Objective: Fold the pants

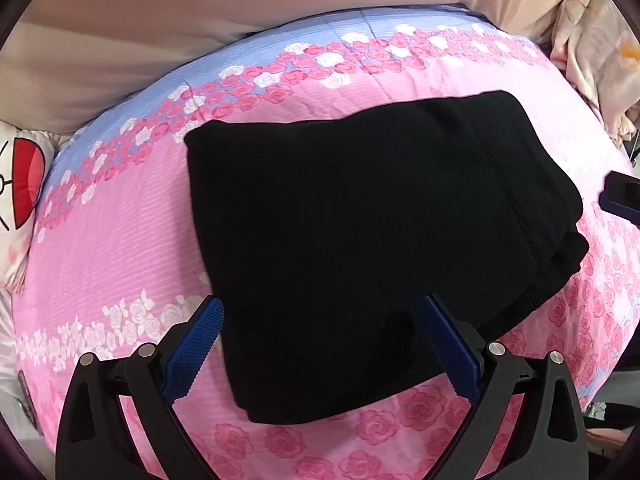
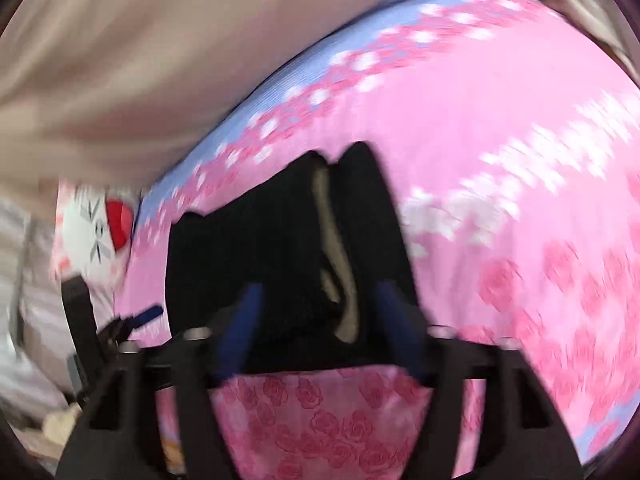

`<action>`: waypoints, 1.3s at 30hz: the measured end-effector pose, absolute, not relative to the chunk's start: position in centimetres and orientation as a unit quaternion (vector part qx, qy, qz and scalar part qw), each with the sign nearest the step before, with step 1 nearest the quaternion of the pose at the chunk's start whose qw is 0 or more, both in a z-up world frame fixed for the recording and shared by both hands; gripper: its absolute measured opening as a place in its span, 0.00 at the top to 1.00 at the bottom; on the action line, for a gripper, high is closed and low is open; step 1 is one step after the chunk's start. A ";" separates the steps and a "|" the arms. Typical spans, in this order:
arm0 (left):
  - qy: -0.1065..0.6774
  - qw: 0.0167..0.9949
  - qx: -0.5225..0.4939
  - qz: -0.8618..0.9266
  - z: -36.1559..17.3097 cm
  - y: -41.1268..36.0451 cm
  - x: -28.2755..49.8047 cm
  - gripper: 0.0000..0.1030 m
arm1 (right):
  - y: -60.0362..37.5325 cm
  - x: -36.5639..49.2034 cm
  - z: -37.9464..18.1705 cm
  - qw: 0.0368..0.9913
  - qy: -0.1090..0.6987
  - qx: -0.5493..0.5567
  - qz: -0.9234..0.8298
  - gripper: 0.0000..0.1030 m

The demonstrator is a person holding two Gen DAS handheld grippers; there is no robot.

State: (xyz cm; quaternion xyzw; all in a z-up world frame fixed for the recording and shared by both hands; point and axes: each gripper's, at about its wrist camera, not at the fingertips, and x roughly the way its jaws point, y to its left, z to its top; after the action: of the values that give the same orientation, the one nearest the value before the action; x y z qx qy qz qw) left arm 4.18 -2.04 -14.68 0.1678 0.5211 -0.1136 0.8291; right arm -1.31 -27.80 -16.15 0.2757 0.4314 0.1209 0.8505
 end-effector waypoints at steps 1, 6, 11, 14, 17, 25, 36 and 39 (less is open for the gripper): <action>0.522 0.829 0.167 -0.113 -14.7 -2.3 4.1 0.06 | -27.0 -0.2 -16.7 0.850 0.443 0.258 0.118 0.35; 0.513 0.835 0.167 -0.111 -14.0 -2.6 3.7 0.06 | -25.2 1.2 -20.5 0.827 0.476 0.271 0.127 0.35; 0.519 0.833 0.162 -0.099 -14.4 -1.9 4.2 0.06 | -24.4 1.0 -20.5 0.829 0.480 0.254 0.133 0.80; 0.518 0.834 0.162 -0.096 -14.3 -1.6 4.5 0.06 | -24.6 0.7 -18.3 0.831 0.464 0.268 0.149 0.84; 0.508 0.841 0.159 -0.099 -13.4 -1.4 4.9 0.06 | -26.8 -1.3 -14.2 0.852 0.401 0.305 0.143 0.88; 0.533 0.816 0.196 -0.110 -16.0 -2.8 6.3 0.06 | -29.5 -1.2 -22.5 0.815 0.476 0.314 0.100 0.76; 0.527 0.812 0.217 -0.122 -16.8 -3.4 6.3 0.06 | -23.8 2.9 -11.5 0.885 0.408 0.182 0.134 0.76; 0.528 0.812 0.216 -0.124 -16.7 -3.3 6.3 0.06 | -21.2 6.5 -12.6 0.880 0.429 0.150 0.137 0.76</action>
State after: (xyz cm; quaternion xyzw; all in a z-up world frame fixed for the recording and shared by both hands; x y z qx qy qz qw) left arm 6.33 -3.35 -16.71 0.2159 0.5279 -0.1243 0.8119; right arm 6.46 -21.22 -12.55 0.1500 0.4292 0.1366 0.8801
